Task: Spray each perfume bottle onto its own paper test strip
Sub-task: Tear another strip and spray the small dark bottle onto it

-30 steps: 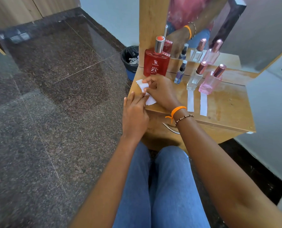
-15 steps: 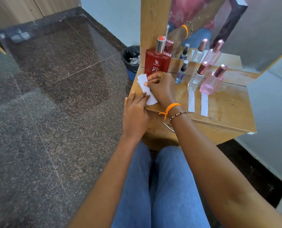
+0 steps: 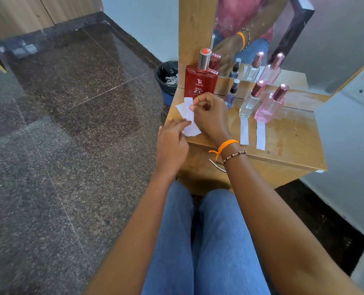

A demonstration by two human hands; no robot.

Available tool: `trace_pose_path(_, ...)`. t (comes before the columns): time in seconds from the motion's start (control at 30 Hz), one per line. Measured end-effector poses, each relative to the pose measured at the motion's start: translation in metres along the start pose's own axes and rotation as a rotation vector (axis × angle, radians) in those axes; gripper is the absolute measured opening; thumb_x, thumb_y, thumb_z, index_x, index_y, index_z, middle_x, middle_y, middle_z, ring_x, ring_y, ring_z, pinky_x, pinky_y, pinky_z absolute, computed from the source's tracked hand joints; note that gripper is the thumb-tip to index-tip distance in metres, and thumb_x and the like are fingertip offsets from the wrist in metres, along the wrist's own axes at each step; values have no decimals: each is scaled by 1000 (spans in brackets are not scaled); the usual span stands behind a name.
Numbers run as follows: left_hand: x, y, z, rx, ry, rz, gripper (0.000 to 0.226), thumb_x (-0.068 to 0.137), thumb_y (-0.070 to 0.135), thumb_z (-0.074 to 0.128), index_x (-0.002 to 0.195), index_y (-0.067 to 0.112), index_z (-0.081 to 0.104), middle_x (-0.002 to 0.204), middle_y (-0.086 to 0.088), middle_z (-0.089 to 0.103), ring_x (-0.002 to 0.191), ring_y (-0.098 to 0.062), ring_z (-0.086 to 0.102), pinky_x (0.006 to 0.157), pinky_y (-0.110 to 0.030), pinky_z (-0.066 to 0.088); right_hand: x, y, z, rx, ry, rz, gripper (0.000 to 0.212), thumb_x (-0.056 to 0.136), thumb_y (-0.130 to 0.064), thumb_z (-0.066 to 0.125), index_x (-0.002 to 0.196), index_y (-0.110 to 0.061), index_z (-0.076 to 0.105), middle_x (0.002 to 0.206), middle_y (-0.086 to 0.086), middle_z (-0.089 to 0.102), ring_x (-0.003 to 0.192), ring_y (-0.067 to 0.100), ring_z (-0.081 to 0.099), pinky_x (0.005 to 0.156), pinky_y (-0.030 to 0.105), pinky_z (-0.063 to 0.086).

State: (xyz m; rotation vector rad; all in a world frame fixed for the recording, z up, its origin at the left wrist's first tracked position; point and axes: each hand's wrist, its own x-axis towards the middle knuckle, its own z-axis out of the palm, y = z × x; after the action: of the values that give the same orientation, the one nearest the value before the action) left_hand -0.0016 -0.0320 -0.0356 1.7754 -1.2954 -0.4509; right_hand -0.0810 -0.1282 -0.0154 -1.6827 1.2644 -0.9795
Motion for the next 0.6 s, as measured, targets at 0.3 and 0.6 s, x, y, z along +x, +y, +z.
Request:
trace_pose_path(0.3,3,34,3,-371,104,-122,15,87,8,58,100,13,55,98,5,64,93,-1,60,84,-14,46,-33,-7,-39,325,138,141,16,78,-10,74,79,-20,61,64,-5,63,58,-1,55,57,16,43)
trace_pose_path(0.6,14,42,15,-442,1,-207,21,79,8,69,79,22,54,76,10,59,67,5,54,72,-16,45,-31,-19,-67,-101,223,-92,8,79,-9,69,84,-13,65,79,5,70,70,11,63,66,19,48)
